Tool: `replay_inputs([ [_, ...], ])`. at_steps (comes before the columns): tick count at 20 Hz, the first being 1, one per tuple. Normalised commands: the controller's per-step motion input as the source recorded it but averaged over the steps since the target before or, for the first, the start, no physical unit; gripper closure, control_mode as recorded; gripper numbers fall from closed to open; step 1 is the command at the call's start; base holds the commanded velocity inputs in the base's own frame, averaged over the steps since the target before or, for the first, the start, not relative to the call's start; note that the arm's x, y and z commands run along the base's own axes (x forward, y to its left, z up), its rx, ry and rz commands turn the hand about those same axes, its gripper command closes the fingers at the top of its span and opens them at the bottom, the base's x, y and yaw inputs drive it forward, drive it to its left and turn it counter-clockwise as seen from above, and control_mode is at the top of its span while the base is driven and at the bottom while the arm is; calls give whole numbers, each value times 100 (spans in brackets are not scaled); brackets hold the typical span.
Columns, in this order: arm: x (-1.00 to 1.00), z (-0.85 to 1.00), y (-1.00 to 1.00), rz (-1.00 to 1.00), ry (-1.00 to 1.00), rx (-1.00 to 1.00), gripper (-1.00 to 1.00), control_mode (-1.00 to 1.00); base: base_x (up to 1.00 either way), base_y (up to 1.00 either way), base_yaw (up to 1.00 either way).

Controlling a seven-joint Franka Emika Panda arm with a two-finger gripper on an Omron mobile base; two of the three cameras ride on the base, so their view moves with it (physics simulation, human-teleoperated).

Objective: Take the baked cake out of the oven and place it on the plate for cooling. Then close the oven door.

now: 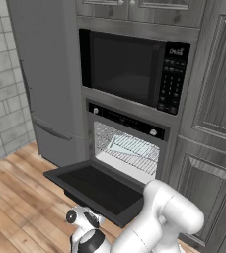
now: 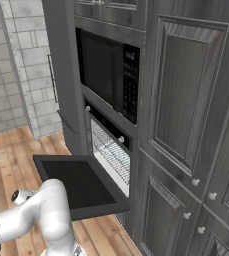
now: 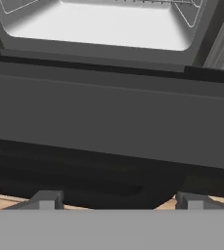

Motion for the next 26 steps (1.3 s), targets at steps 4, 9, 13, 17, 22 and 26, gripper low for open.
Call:
replay_inputs([
  [4,66,-32,-21,-1,-14,-8,-100,-100,0,0,0],
  [9,71,-30,-25,-1,-13,-6,-100,-100,0,0,0],
  [13,72,-28,-26,-2,-14,-6,-100,-100,0,0,0],
  [17,71,-24,-29,-4,-15,-6,-100,-100,0,0,0],
  [22,73,-22,-29,-4,-15,-5,-100,-100,0,0,0],
  [26,72,-17,-28,-4,-18,-5,-100,-100,0,0,0],
])
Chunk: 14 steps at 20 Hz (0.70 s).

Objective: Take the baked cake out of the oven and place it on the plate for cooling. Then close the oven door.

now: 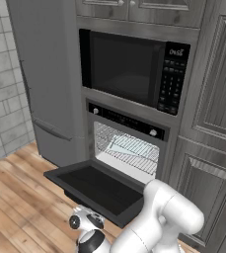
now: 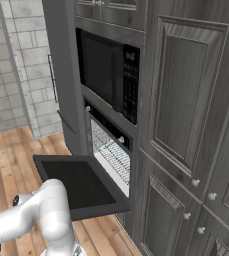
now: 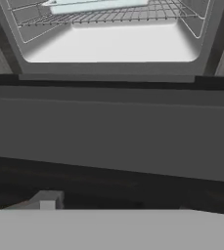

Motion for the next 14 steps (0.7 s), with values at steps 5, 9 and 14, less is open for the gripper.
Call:
replay_inputs([
  [5,72,-13,-29,-5,-20,-6,-100,-100,0,0,0],
  [9,69,-9,-30,-5,-22,-7,-100,-100,0,0,0],
  [14,66,-1,-31,-6,-23,-5,-100,-100,0,0,0],
])
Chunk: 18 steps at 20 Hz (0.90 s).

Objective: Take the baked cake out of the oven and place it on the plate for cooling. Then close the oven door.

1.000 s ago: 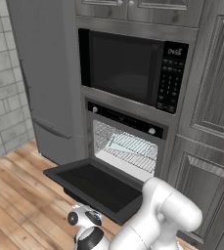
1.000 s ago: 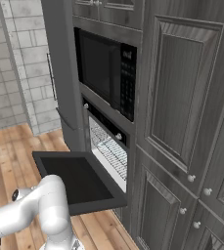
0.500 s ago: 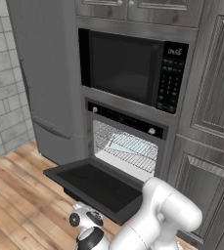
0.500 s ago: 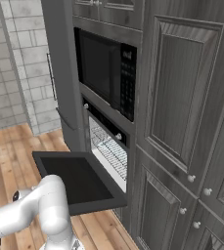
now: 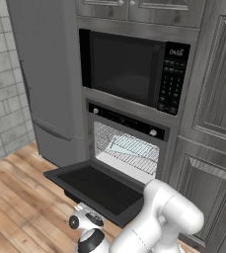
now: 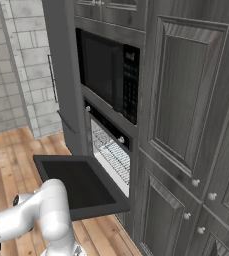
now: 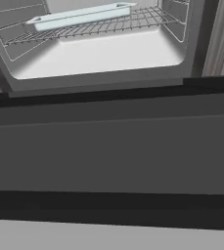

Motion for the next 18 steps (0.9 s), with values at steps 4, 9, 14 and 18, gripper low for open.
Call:
replay_inputs([
  [4,62,0,-30,-6,-25,-6,-100,-100,0,0,0],
  [9,63,0,-29,-6,-26,-6,-100,-100,0,0,0],
  [14,65,0,-31,-5,-27,-4,-100,-100,0,0,0],
  [18,62,0,-31,-5,-33,-4,-100,-100,0,0,0],
])
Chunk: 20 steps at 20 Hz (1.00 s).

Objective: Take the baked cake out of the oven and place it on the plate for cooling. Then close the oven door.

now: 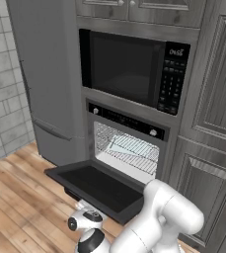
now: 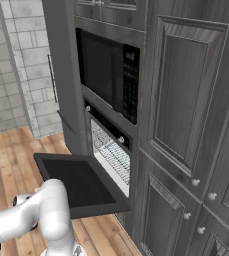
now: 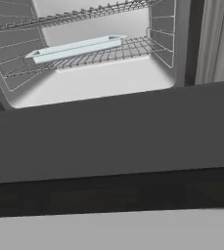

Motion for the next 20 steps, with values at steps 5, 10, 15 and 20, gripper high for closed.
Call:
replay_inputs([
  [5,62,0,-32,-4,-35,-2,-100,-100,0,0,0],
  [10,62,1,-33,-2,-37,-2,-100,-100,0,0,0],
  [15,62,0,-35,-2,-36,0,-100,-100,0,0,0],
  [20,62,1,-39,-1,-32,0,-100,-100,0,0,0],
])
